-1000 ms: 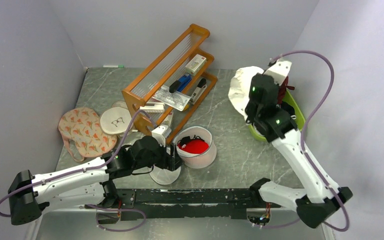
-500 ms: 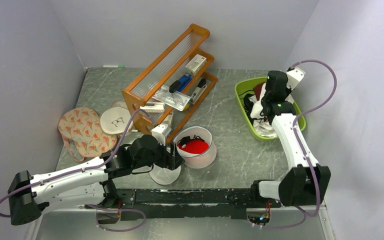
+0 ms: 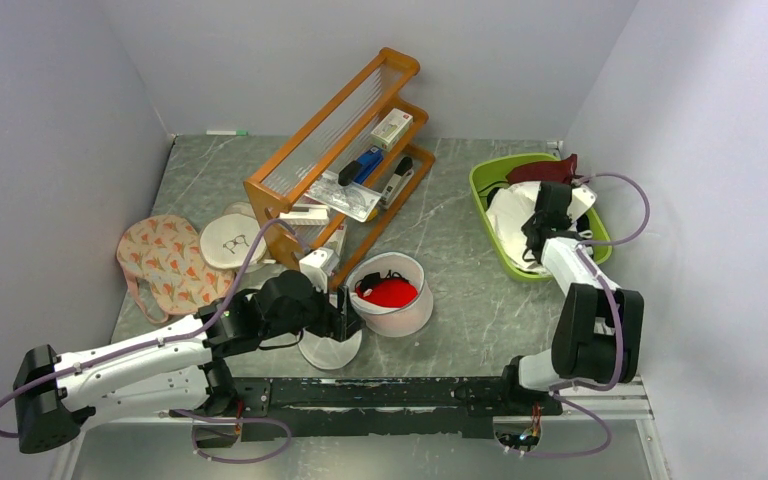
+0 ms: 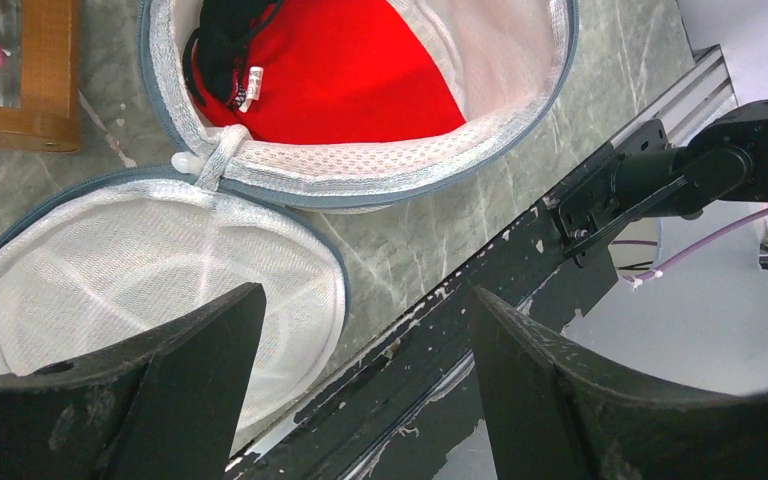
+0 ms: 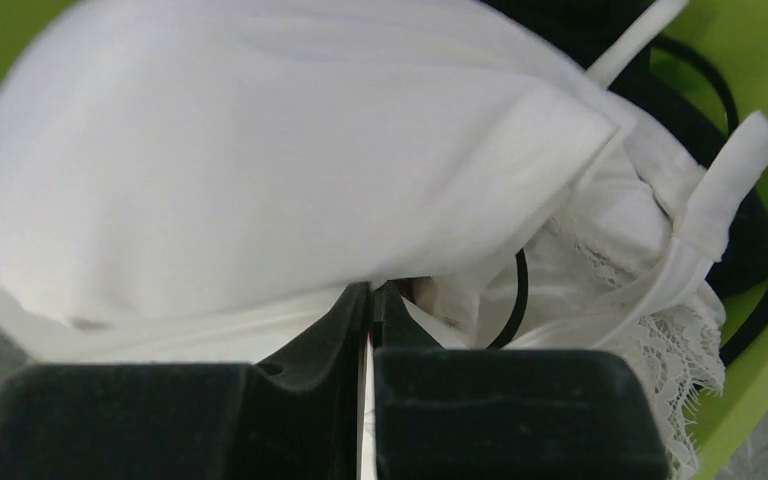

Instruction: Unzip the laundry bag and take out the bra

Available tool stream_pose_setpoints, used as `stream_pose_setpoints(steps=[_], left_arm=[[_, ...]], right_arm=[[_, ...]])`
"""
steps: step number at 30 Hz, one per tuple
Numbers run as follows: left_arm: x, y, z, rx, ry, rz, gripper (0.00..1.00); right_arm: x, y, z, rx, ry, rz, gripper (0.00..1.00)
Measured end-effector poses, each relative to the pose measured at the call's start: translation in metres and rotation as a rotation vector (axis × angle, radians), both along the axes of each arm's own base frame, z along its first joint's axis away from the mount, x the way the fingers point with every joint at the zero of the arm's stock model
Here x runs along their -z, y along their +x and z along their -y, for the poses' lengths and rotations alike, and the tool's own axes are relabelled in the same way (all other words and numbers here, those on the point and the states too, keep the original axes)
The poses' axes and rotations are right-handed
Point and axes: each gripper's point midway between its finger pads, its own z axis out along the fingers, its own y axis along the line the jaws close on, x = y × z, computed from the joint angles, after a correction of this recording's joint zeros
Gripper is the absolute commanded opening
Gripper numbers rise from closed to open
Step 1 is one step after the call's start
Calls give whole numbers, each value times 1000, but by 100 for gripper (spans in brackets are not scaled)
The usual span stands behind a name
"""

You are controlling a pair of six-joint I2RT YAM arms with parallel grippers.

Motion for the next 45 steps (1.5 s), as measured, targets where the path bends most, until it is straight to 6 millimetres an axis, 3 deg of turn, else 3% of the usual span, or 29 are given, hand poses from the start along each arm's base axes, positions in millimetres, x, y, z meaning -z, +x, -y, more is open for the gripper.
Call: stream_pose_setpoints(steps=[3, 6, 9, 12, 22, 26, 32, 38, 43, 45], left_arm=[[1, 0, -1, 0, 4, -3, 86], [1, -1, -1, 0, 5, -4, 86], [-1, 0, 0, 0, 1, -1, 86], [-2, 1, 2, -3, 0, -6, 86], [-5, 3, 7, -8, -1, -18, 86], [-4, 5, 13, -5, 12, -27, 86], [-7, 5, 14, -10, -3, -32, 87], [-8, 5, 12, -18, 7, -30, 88], [-15, 9, 14, -27, 9, -20, 89], [-14, 10, 13, -31, 12, -19, 89]], right_arm=[[16, -4, 1, 6, 15, -28, 0], [16, -4, 1, 7, 14, -23, 1], [9, -4, 2, 16, 6, -6, 15], [-6, -6, 3, 21, -3, 34, 26], [-91, -23, 3, 8, -66, 268, 68], [-103, -32, -6, -47, -70, 320, 83], [-108, -39, -24, -155, -58, 350, 94], [-125, -33, -54, -330, -14, 409, 97], [-125, -28, -107, -575, 72, 423, 97], [-119, -31, -141, -703, 108, 404, 97]])
